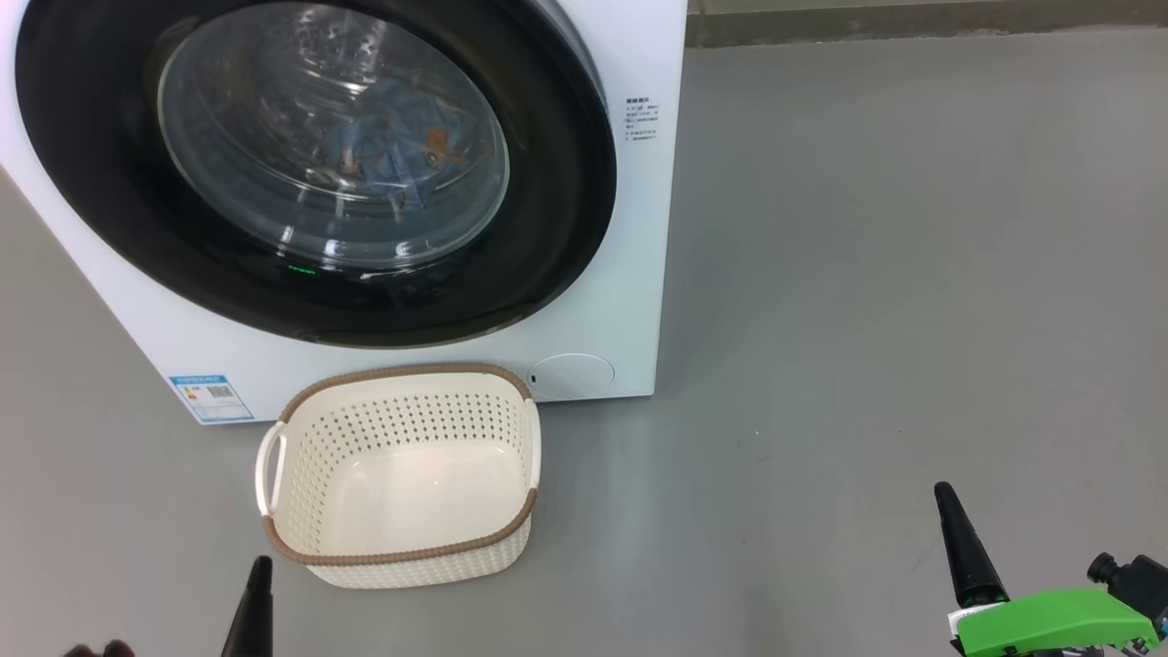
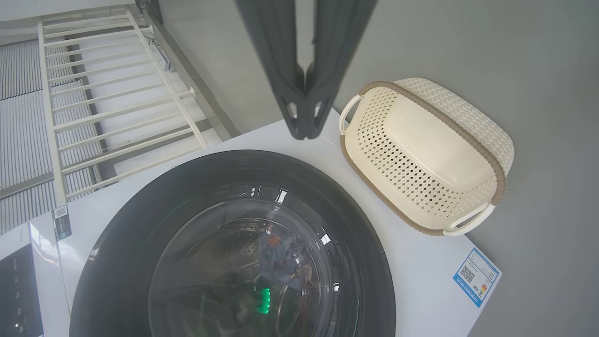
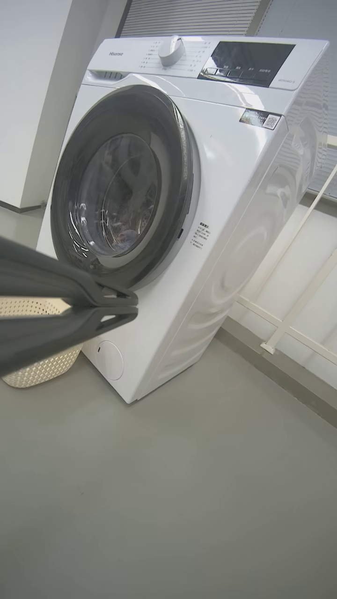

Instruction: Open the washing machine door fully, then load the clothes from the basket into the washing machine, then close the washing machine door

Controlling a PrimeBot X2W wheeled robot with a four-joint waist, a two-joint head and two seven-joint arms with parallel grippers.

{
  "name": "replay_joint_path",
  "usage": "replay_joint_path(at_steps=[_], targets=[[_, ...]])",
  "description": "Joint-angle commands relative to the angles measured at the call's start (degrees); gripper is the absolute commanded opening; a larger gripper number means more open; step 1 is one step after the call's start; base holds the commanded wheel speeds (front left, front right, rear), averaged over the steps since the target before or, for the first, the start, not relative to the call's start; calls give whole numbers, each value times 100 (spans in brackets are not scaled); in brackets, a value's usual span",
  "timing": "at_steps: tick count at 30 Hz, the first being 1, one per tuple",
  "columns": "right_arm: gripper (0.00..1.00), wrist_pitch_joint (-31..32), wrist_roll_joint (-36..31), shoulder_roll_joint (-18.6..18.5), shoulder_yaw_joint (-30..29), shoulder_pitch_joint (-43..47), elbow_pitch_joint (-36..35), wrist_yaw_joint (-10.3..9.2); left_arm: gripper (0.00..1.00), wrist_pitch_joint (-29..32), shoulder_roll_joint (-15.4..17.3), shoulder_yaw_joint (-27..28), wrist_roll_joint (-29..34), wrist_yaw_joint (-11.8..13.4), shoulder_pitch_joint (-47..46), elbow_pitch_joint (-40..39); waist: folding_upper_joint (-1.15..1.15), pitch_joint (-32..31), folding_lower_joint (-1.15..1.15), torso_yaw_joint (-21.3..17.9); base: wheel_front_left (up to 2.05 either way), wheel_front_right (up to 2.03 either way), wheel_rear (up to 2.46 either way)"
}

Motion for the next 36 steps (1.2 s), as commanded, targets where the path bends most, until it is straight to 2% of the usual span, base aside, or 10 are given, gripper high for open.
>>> replay_joint_path(at_steps=[1,36], targets=[[0,57,186,-59,55,-233,-123,-20,0,41,114,152,-178,-11,-322,-92,0,-1,0,-2,0,0,0],[0,658,2372,-53,-113,-416,12,-29,0,635,133,307,-2394,-15,-732,179,0,-17,0,-55,0,0,0]])
